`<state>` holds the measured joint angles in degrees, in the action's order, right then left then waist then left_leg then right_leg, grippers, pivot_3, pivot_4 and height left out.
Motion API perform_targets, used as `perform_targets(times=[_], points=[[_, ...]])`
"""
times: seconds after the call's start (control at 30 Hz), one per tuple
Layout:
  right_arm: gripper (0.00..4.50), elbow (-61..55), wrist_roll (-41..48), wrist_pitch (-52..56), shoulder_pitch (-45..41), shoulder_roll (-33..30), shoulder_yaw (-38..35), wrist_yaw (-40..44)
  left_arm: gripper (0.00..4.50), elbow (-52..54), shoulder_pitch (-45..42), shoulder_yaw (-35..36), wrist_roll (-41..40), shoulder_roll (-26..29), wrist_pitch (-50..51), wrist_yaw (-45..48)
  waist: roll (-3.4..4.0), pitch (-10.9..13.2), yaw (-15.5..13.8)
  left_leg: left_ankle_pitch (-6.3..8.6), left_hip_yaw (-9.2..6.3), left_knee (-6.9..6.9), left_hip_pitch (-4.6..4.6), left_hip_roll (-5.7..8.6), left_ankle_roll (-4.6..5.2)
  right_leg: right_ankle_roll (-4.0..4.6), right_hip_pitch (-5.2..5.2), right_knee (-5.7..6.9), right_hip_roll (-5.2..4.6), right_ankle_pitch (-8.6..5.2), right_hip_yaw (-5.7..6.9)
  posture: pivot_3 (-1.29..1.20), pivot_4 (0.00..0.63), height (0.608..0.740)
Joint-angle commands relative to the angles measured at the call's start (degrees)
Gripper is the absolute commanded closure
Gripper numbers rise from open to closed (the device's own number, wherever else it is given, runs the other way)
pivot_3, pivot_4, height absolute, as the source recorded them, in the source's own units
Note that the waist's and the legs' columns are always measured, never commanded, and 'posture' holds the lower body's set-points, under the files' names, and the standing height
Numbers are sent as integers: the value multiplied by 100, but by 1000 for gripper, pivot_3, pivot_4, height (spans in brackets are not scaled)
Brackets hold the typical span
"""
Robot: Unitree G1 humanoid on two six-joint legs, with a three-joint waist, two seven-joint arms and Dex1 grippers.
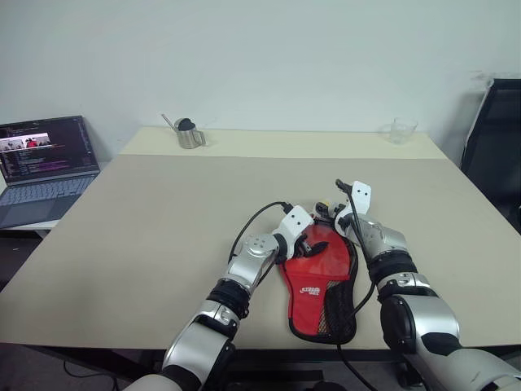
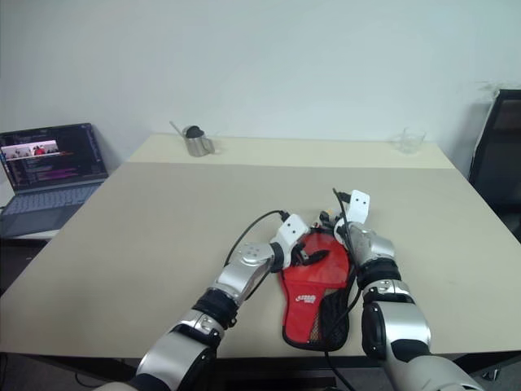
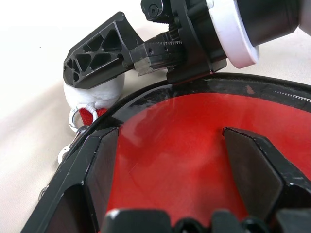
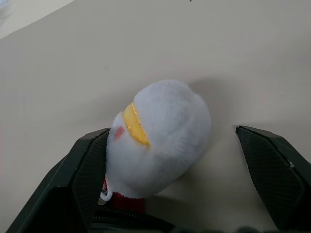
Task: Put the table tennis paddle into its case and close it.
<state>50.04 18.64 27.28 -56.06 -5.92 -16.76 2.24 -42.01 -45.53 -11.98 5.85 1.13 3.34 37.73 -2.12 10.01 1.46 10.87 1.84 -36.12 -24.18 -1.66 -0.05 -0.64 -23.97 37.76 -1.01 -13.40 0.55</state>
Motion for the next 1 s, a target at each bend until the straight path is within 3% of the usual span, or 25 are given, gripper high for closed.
perform_targets(times=[0.03,0.23,0.43,0.53,1.0], points=[[596,73,-43,-161,-89,70,26,32,754,-110,190,-188,66,-65,137,17,0,0,2,0,0,0,0,0,0,0,0,0,0,0,0,0,150,740],[2761,97,-66,-249,-95,86,-4,13,754,-83,218,-194,68,-72,151,10,0,0,0,0,-1,3,-2,0,0,0,0,-4,0,0,0,0,150,740],[4293,-48,-76,-362,-107,-7,-39,-5,754,-103,214,-204,70,-93,145,13,0,0,-2,0,-2,4,-3,0,0,0,0,-6,0,0,0,0,150,740],[4473,-193,-114,-388,-97,-120,-12,20,754,-121,205,-211,76,-103,138,16,1,0,-7,0,-3,4,-6,1,0,0,0,-8,0,0,0,0,150,740],[4477,-1198,-307,39,766,-729,158,68,754,-105,232,-261,90,-160,142,48,2,0,-122,0,-4,11,-18,2,0,-2,-6,-21,-1,-2,2,0,150,740]])
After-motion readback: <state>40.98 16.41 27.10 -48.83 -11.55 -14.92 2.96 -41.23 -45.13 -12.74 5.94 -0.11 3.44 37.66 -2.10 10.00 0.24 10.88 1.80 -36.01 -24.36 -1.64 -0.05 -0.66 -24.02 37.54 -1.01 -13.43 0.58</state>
